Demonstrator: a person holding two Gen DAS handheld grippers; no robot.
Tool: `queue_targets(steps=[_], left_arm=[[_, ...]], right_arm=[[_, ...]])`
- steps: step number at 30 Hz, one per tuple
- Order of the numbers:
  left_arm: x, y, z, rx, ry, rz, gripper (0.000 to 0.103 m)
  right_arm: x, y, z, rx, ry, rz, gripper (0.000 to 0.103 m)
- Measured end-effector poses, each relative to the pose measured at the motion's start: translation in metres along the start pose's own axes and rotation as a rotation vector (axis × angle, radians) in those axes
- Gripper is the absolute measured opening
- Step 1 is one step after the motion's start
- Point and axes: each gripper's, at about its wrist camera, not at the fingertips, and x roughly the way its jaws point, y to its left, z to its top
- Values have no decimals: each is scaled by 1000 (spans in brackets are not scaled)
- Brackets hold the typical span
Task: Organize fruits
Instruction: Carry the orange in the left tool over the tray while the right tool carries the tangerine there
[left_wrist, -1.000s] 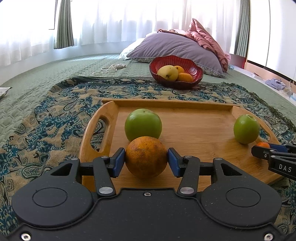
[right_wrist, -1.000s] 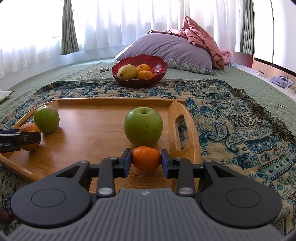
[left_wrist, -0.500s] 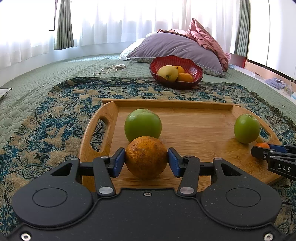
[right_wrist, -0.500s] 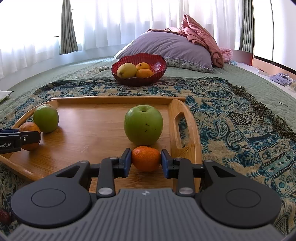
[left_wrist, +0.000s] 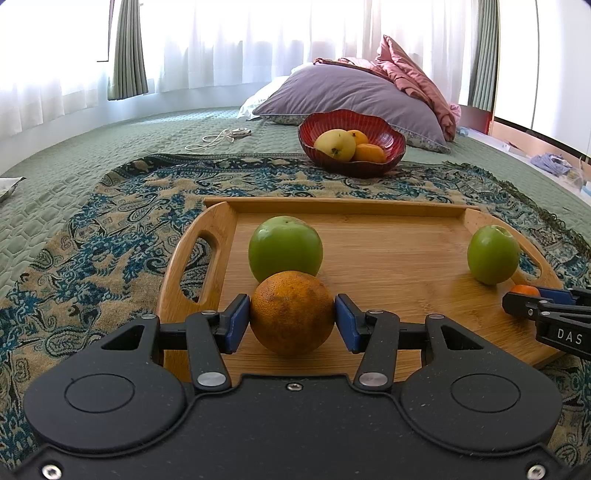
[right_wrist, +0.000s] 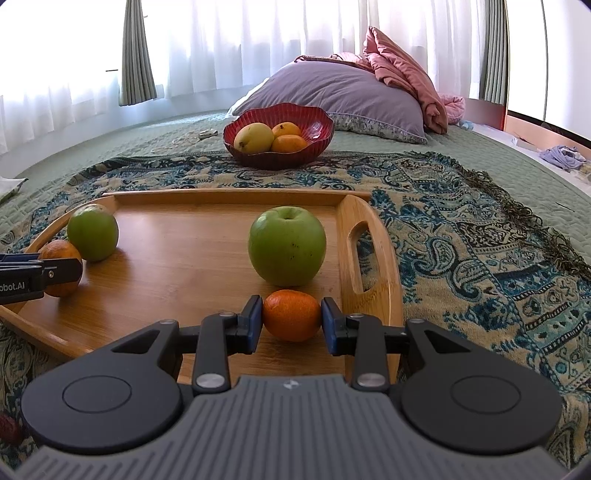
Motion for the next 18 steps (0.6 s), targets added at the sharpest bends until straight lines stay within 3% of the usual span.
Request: queue_targets(steps=[14, 18], left_arm=[[-3, 1, -1, 15, 21, -6, 49], [-11, -2, 1, 35, -6, -8, 49]], right_arm=[[-4, -2, -3, 9, 10, 13, 42], [-6, 0, -2, 10, 10, 22, 43]])
